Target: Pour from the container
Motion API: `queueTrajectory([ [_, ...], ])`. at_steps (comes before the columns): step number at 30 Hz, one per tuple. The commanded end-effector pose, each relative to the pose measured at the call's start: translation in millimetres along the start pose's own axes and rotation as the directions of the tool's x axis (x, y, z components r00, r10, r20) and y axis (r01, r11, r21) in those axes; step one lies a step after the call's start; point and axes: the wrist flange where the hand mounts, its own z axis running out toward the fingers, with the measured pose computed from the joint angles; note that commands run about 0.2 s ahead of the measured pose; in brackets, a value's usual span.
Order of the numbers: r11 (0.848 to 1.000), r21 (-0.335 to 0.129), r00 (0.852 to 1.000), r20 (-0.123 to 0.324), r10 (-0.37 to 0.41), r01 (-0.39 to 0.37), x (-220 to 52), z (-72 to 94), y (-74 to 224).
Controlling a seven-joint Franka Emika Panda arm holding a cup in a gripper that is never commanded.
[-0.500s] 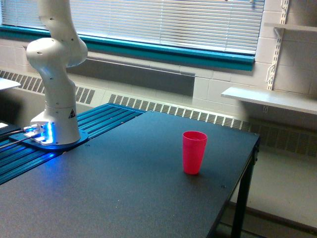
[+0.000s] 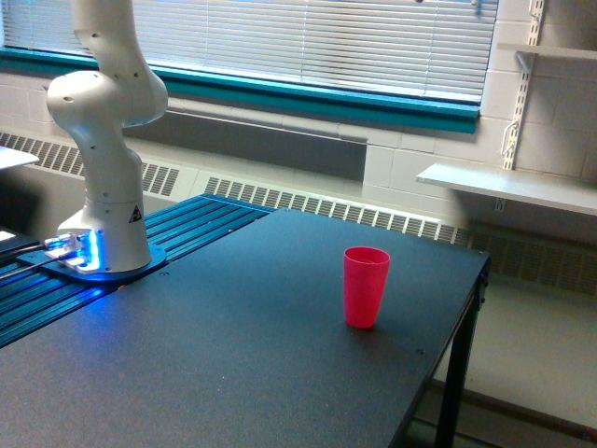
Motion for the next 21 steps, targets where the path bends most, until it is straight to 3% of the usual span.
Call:
queueTrajectory([
  [1,0.999,-0.004,0.999,0.004,-0.035,0.035,-1.8,0.3,-8.0],
  [11,0.996,-0.018,0.996,0.029,-0.081,0.082,-17.3,6.5,-16.4],
  [21,0.996,-0.033,0.996,0.033,-0.079,0.08,-45.8,5.3,-13.5],
])
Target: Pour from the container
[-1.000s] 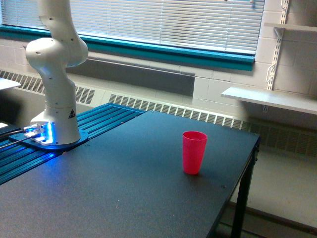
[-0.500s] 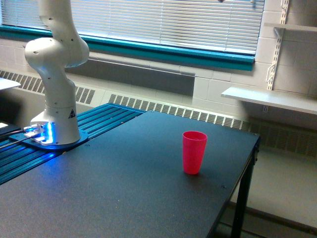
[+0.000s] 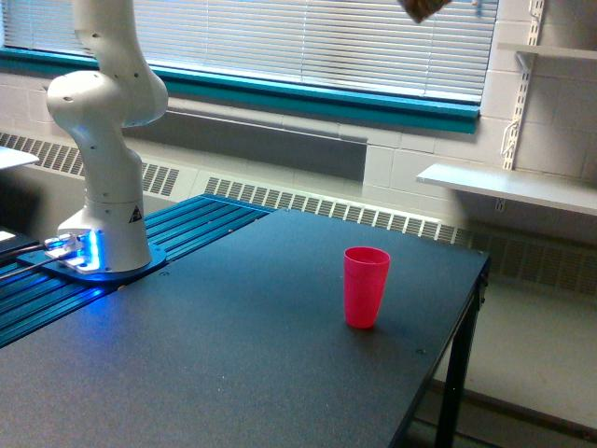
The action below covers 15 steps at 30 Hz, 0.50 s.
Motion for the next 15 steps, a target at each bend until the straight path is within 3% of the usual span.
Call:
queueTrajectory([
  [1,1.0,0.008,1.0,-0.005,0.009,-0.009,-18.9,-9.5,-3.9],
  [15,0.998,-0.051,1.0,0.013,0.025,-0.024,-78.1,-15.8,17.0],
])
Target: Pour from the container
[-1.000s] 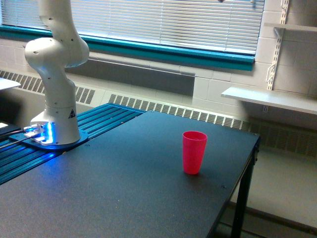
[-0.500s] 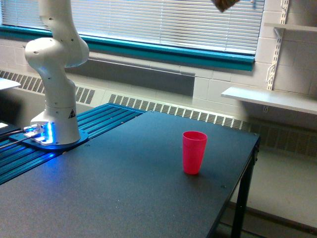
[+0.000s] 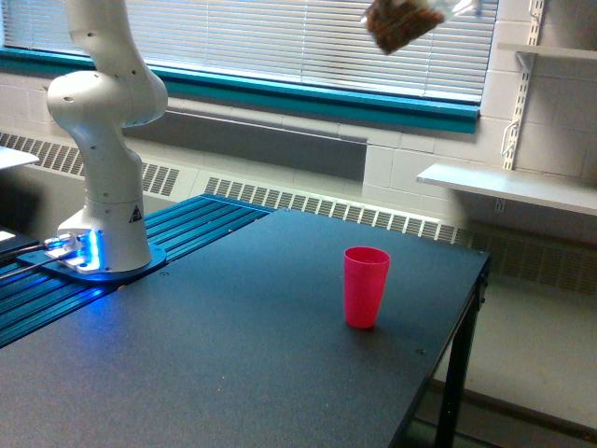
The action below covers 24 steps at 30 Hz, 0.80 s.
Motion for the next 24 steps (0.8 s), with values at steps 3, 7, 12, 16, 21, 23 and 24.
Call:
queueTrajectory([
  [3,0.999,-0.012,0.999,0.002,0.053,-0.053,-32.4,-7.8,5.7],
  [7,0.997,-0.017,0.997,0.025,0.077,-0.077,-50.2,-2.3,10.0],
  [12,0.995,-0.035,0.994,0.054,0.095,-0.093,-69.3,5.6,13.6],
  [16,0.994,-0.053,0.993,0.073,0.096,-0.092,-81.7,11.8,15.1],
  [21,0.994,-0.067,0.991,0.1,0.09,-0.084,-96.4,20.6,15.1],
  [23,0.994,-0.073,0.99,0.108,0.087,-0.08,-101.2,23.3,14.6],
  [24,0.994,-0.074,0.99,0.112,0.087,-0.079,-103.7,24.8,14.5],
])
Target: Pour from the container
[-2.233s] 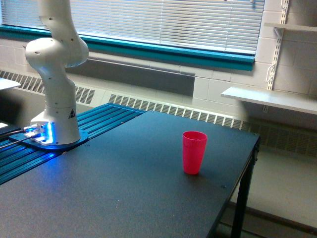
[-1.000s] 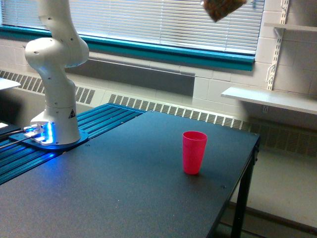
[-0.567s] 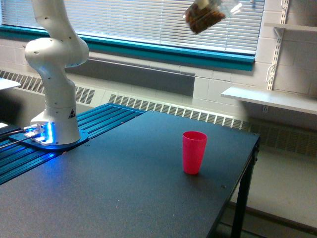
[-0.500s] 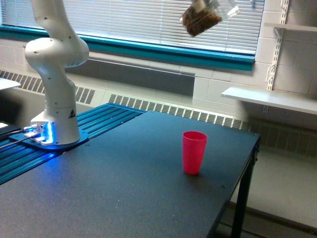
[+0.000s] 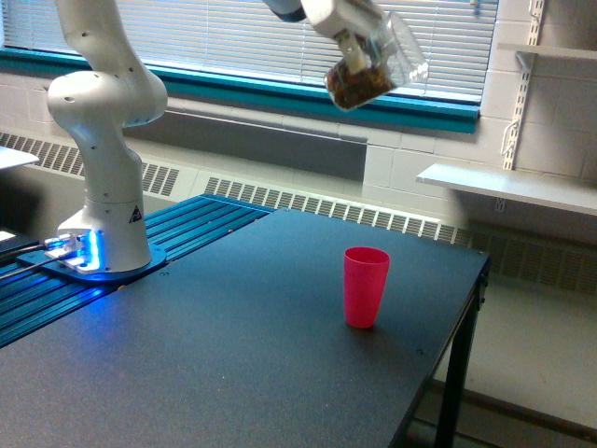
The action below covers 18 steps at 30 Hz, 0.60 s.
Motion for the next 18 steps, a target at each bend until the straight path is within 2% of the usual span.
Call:
queueTrajectory([
  [1,1.0,-0.004,1.0,0.019,0.018,-0.018,-17.1,5.4,-5.8],
  [8,1.0,-0.018,0.998,0.057,0.018,-0.017,-34.9,18.4,-1.9],
  [18,0.997,-0.077,0.991,0.129,0.024,-0.014,-65.8,36.8,8.3],
])
